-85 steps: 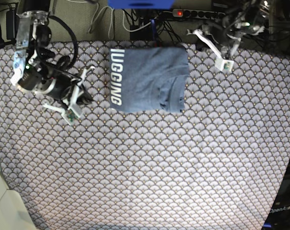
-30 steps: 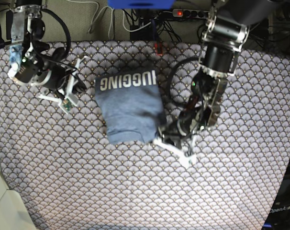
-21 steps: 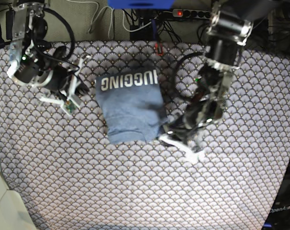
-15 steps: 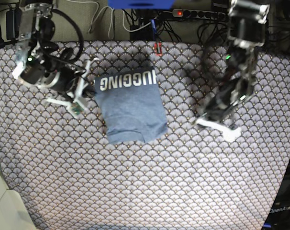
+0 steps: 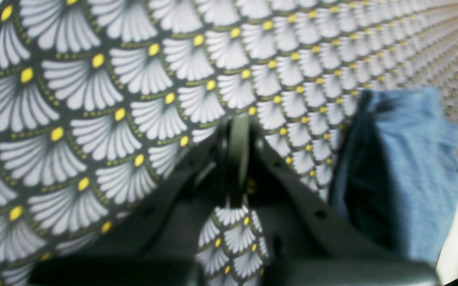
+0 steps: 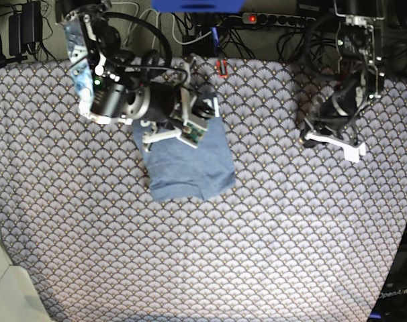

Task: Fold the T-shirt properly
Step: 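Tuck the bundle's loose edge under with the right gripper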

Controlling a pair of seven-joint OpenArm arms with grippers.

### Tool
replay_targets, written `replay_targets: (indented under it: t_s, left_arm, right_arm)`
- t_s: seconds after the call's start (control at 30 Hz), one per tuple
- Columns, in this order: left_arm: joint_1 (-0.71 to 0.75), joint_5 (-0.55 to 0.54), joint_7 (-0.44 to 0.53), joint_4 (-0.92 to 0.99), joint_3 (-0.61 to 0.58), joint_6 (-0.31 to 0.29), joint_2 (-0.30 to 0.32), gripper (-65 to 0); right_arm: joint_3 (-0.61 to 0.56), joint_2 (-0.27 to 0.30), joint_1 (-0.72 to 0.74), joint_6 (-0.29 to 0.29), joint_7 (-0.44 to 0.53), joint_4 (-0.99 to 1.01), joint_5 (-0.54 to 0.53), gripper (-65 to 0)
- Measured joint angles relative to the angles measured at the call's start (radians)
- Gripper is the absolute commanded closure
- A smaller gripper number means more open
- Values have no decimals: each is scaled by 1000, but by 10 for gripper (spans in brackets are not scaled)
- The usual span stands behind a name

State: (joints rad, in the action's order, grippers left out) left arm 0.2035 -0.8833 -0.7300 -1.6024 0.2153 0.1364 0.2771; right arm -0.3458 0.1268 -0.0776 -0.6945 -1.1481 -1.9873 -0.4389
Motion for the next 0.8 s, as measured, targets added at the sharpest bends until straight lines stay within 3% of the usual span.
replay_targets:
  t_s: [0.27, 0.6, 0.8]
  left_arm:
    - [37, 0, 0, -35, 4, 2, -8, -3]
    - [35, 2, 2, -26, -2, 3, -30, -3]
    - [20, 107, -5, -21, -32, 10, -52, -3]
  right_arm:
    - [-11, 0, 45, 0, 73, 152, 10, 0]
    - [-16, 76, 77, 0, 192, 316, 8, 0]
    - [-46, 109, 67, 2, 133, 183, 19, 0]
